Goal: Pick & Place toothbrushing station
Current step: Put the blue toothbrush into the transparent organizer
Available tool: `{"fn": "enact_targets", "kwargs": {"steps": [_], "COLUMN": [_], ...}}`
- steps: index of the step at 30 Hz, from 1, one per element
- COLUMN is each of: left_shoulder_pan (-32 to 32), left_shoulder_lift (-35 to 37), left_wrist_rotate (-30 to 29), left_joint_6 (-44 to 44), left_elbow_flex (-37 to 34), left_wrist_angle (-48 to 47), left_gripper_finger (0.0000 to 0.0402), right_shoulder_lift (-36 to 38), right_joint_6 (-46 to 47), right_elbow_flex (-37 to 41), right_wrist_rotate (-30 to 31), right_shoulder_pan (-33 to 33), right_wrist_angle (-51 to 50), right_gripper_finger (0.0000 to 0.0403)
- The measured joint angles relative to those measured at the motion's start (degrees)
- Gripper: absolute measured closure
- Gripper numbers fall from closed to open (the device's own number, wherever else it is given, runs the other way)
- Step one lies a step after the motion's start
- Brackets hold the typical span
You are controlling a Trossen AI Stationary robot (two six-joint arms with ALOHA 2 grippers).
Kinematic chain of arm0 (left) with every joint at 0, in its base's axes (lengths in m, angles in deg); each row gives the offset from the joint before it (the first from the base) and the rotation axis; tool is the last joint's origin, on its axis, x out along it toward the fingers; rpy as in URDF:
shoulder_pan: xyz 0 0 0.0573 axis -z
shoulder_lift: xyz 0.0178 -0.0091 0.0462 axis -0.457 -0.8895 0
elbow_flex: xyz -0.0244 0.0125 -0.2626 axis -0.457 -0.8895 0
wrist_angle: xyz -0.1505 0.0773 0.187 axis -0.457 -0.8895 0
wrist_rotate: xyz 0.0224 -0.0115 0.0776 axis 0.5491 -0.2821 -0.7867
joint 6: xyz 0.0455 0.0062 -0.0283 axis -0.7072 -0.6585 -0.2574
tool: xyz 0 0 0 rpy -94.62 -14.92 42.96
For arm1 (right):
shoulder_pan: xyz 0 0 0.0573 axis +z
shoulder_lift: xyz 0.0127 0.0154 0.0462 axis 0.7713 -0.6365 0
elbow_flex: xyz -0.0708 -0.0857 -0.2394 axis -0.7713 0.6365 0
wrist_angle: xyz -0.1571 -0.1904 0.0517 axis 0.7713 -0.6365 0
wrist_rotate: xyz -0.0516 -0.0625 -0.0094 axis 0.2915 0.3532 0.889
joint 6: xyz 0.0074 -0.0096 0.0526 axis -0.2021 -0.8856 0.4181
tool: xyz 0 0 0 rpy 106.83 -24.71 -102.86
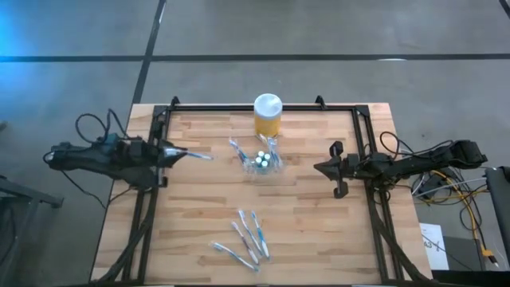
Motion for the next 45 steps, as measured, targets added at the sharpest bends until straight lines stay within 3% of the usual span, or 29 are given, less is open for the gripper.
{"fn": "enact_targets", "kwargs": {"steps": [7, 15, 22, 32, 45], "left_shoulder_pan": [-1.9, -4.6, -6.5, -7.7, -8.8], "left_shoulder_lift": [-16.8, -31.5, -39.1, -46.8, -58.2], "left_wrist_rotate": [-0.5, -8.0, -11.0, -16.3, -17.0], "left_joint_6": [-1.6, 3.4, 5.9, 15.0, 16.7], "left_elbow_flex": [8.6, 6.2, 1.7, -7.6, -8.6], "left_wrist_angle": [6.2, 15.1, 24.6, 46.1, 51.8], "left_gripper_finger": [0.0383, 0.0383, 0.0383, 0.0383, 0.0382], "right_shoulder_lift": [0.0, 0.0, -0.4, -0.4, -0.4], "right_joint_6": [-1.1, -1.0, -1.0, -0.8, -0.9], "right_elbow_flex": [0.0, 0.0, 0.0, 0.0, 0.0], "right_wrist_rotate": [0.3, 0.3, 0.4, 0.4, 0.4], "right_shoulder_pan": [0.0, 0.0, 0.0, 0.0, 0.0], "right_wrist_angle": [0.0, -1.0, -0.9, -0.9, -0.9], "right_gripper_finger": [0.0394, 0.0394, 0.0394, 0.0394, 0.0394]}}
